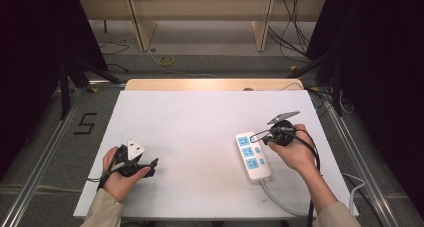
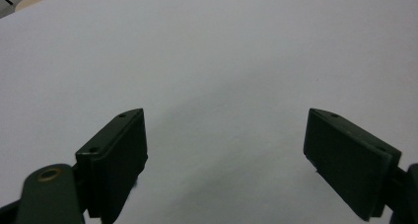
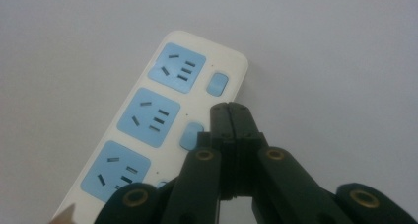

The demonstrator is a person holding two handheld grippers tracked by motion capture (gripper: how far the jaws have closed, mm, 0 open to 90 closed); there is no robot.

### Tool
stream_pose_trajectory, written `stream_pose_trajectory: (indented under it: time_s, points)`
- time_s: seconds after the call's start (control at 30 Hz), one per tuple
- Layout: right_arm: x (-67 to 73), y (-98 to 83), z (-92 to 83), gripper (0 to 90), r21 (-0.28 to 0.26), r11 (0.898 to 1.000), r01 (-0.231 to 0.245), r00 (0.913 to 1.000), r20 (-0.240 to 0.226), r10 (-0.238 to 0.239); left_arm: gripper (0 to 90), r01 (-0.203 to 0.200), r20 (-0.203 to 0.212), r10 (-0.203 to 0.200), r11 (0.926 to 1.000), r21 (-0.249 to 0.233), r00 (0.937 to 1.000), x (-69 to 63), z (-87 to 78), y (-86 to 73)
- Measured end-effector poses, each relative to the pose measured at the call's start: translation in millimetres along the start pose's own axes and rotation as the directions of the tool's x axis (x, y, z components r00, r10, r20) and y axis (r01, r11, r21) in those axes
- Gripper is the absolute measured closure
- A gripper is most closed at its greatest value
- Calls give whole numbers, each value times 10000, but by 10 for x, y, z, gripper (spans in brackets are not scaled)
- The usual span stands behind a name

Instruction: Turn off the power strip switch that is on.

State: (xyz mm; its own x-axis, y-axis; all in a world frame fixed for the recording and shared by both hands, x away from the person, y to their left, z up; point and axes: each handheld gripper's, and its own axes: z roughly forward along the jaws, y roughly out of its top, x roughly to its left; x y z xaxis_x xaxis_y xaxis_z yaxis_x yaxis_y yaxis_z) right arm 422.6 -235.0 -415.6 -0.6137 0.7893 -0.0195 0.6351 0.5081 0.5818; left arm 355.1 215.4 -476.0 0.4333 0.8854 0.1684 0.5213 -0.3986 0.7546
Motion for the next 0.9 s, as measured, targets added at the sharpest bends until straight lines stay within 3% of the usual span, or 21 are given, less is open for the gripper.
stream_pose_trajectory:
  time_s: [0.9]
  points:
    - [-34, 178, 206, 900, 674, 9977, -66, 9999, -146, 75, 164, -7, 38, 7, 10000, -22, 10000, -13, 7, 5]
